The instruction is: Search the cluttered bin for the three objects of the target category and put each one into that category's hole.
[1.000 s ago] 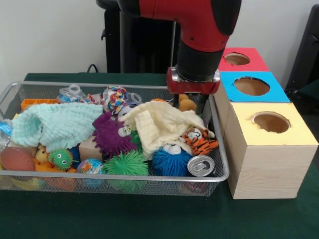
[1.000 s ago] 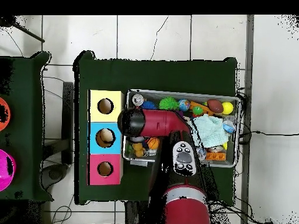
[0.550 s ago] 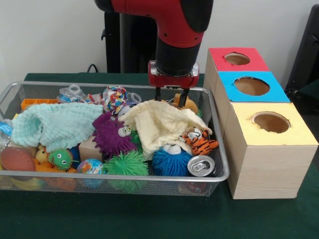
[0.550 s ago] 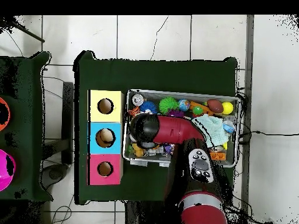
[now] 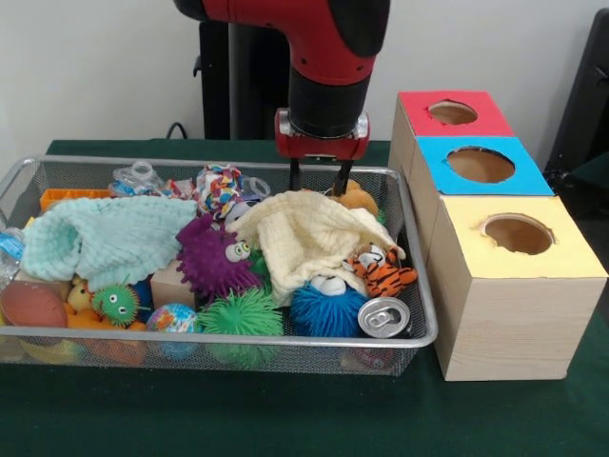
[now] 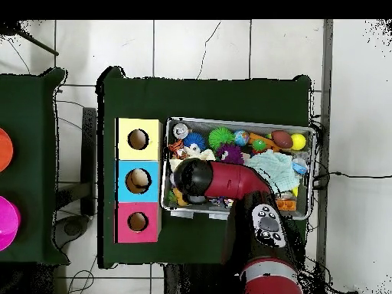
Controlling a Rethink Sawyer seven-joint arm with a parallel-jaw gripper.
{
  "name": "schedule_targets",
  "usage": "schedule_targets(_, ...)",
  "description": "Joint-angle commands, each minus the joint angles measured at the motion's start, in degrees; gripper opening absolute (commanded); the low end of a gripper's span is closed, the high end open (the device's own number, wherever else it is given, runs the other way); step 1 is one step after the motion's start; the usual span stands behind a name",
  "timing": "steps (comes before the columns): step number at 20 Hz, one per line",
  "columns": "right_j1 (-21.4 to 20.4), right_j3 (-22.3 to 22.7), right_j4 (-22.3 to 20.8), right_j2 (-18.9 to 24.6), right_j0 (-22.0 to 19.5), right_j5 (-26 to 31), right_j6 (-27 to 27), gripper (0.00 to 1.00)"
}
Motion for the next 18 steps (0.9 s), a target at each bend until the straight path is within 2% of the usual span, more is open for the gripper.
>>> schedule_targets(1, -1.47, 6.28, -0.77, 1.93, 0.84, -4.49, 7.92, 1.0)
schedule_targets(7, -0.51, 4.54, -0.25, 2.41, 0.89, -2.02, 6.76, 1.0)
schedule_targets(14, 2.83, -2.08, 0.04, 4.39, 0.6, 4.58, 3.18, 1.0)
schedule_targets(18, 4.08, -4.67, -0.58, 4.72, 0.76, 5.83, 1.77, 1.0)
